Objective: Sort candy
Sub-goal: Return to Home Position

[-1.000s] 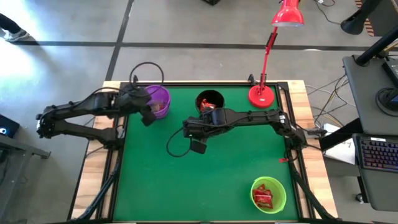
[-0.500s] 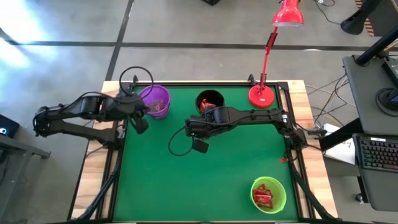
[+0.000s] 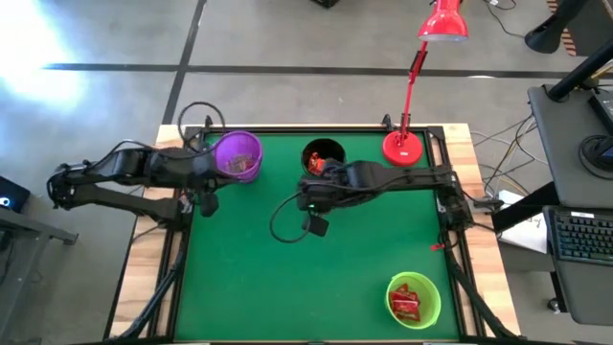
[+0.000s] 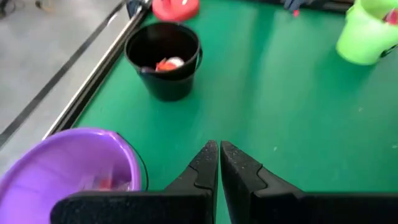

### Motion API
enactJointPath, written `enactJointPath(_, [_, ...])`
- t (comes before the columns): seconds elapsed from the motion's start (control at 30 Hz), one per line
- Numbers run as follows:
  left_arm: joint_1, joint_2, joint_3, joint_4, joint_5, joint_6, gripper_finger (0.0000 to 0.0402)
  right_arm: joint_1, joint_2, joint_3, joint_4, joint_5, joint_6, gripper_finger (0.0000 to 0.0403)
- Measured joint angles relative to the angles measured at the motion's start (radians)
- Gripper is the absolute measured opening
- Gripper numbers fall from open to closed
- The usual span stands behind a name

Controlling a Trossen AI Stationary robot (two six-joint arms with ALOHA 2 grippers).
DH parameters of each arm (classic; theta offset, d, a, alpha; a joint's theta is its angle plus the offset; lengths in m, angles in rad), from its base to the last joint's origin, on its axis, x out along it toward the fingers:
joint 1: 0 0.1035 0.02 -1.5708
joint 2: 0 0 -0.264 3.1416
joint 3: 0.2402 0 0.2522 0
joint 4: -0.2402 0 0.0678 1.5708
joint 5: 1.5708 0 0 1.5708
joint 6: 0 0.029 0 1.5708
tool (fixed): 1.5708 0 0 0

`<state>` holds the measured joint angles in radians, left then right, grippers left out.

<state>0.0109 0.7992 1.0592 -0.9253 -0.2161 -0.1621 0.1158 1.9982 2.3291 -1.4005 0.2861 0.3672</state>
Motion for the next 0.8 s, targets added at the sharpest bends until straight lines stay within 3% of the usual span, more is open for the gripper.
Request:
enactJointPath(0.37, [-0.018, -0.239, -0.065, 0.038, -0.009, -0.047, 0.0, 0.115, -0.231, -0.085, 0.003, 0.159, 0.017, 0.0009])
enactJointPath(0.53, [-0.018, -0.357, -0.114, 0.045, -0.009, -0.095, 0.0, 0.158, -0.349, -0.189, 0.005, 0.19, 0.082, 0.0009])
enactJointPath(0.8, [-0.018, -0.513, -0.174, 0.051, -0.009, -0.11, 0.0, 0.24, -0.566, -0.433, 0.033, 0.377, 0.092, 0.0009])
